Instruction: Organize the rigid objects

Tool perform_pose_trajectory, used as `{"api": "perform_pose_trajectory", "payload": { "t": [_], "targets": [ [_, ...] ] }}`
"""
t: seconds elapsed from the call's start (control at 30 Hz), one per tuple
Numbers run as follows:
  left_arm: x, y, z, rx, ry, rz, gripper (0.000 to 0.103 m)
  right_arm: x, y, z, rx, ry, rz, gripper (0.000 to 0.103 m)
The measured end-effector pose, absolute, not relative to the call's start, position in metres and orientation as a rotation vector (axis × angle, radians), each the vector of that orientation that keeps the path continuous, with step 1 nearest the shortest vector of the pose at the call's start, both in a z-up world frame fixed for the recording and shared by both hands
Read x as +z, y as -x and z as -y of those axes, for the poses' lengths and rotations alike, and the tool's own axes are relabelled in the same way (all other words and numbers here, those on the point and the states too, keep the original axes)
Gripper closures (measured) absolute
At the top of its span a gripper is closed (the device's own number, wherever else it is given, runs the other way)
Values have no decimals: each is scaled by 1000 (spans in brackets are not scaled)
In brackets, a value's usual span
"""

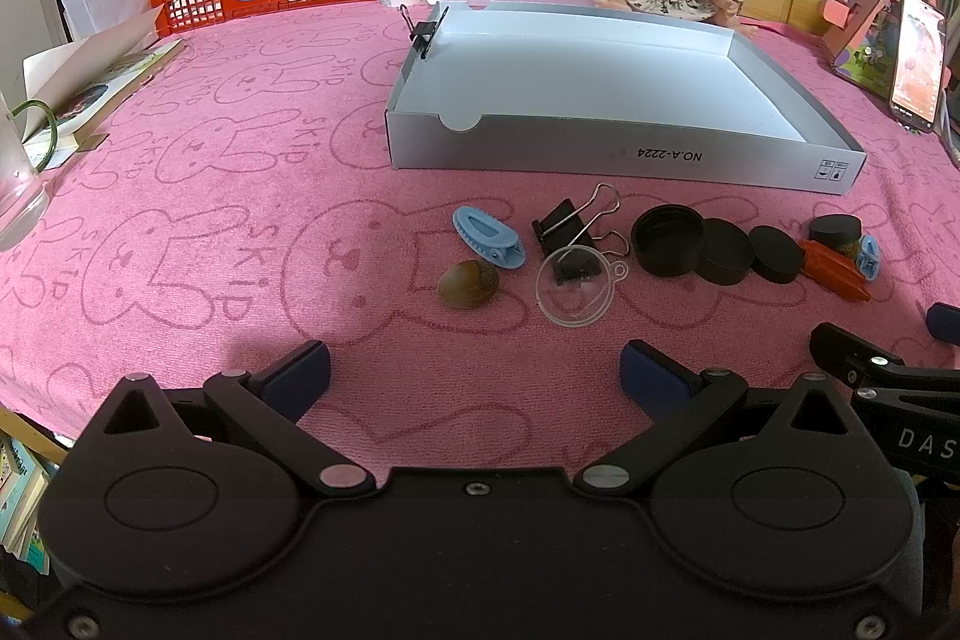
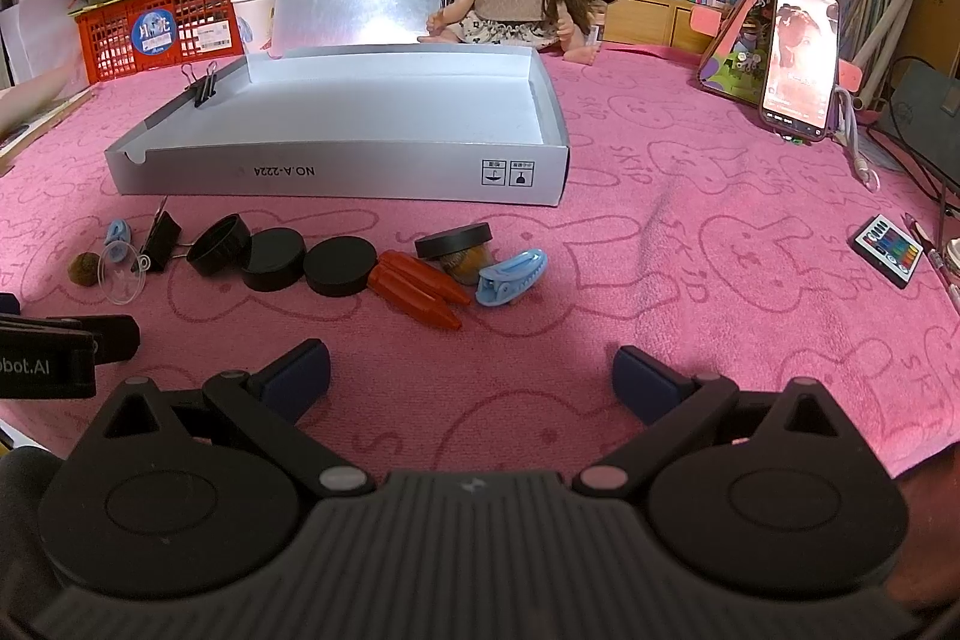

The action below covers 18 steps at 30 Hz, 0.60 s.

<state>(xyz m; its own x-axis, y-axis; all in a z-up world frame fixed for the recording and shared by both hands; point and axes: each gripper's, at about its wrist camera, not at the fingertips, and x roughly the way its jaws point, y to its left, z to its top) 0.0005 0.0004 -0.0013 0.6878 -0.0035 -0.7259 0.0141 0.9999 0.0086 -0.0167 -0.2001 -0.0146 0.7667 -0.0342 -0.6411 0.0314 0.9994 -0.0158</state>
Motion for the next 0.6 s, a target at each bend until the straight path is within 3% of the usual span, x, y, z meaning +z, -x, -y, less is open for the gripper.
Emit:
{"api": "perform_pose_trajectory", "payload": {
  "t": [0.6],
  "targets": [
    [-1,2,0,-12,-15,-801,0,-15,18,199,-36,4,-690,0]
  ]
}}
